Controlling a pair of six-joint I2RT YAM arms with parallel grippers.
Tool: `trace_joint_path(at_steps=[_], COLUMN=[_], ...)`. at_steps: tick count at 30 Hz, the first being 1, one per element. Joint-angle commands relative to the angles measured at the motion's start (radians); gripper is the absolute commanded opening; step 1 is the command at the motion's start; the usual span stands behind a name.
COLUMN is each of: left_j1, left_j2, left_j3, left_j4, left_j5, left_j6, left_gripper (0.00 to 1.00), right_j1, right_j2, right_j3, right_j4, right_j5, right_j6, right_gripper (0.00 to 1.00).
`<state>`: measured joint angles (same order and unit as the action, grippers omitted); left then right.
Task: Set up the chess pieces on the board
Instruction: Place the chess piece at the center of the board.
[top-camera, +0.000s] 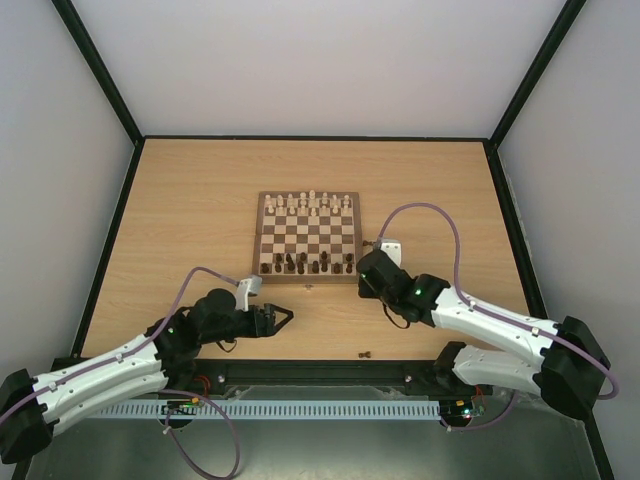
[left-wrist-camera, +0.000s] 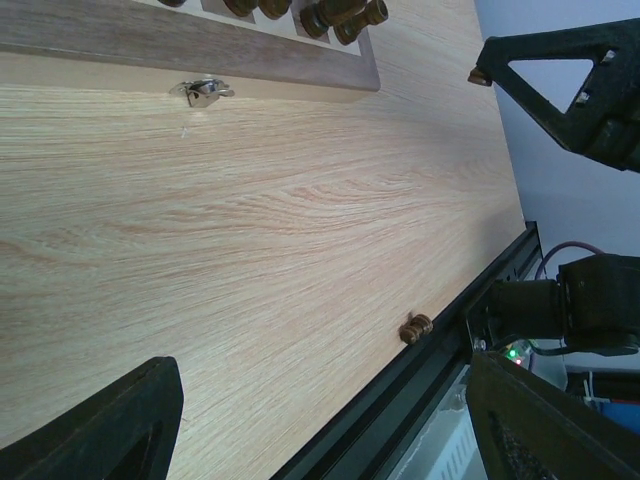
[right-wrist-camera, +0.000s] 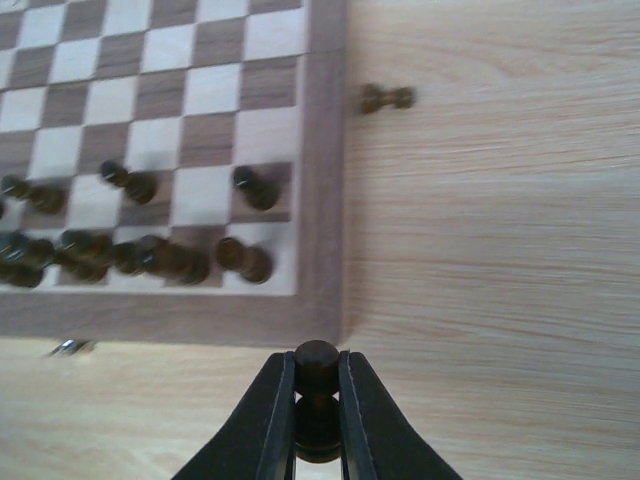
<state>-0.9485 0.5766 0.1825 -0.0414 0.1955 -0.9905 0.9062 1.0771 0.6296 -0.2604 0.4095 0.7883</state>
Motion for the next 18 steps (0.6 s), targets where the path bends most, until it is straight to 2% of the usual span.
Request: trace_joint_path(at_steps=[1, 7, 18], left_j1=[-0.002, -0.001, -0.001], left_j2=[0.005, 0.03, 0.059], left_j3=[0.028, 0.026, 0.025], left_j4=[-0.011, 0.01, 0.046], left_j5=[-0.024, -0.024, -0.023], left_j6=[0.019, 0.022, 0.032], left_gripper=[0.81, 0.8, 0.8], right_j1=[-0.003, -0.002, -0.002], right_j2=[0.003, 0.078, 0.185], right_j3=[-0.025, -0.034, -0.089], right_j4=[0.003, -0.014, 0.155], right_j5=[0.223, 0.274, 0.425], right_j6=[0.02, 0.074, 0.149], right_gripper=[0.1, 0.11, 0.11])
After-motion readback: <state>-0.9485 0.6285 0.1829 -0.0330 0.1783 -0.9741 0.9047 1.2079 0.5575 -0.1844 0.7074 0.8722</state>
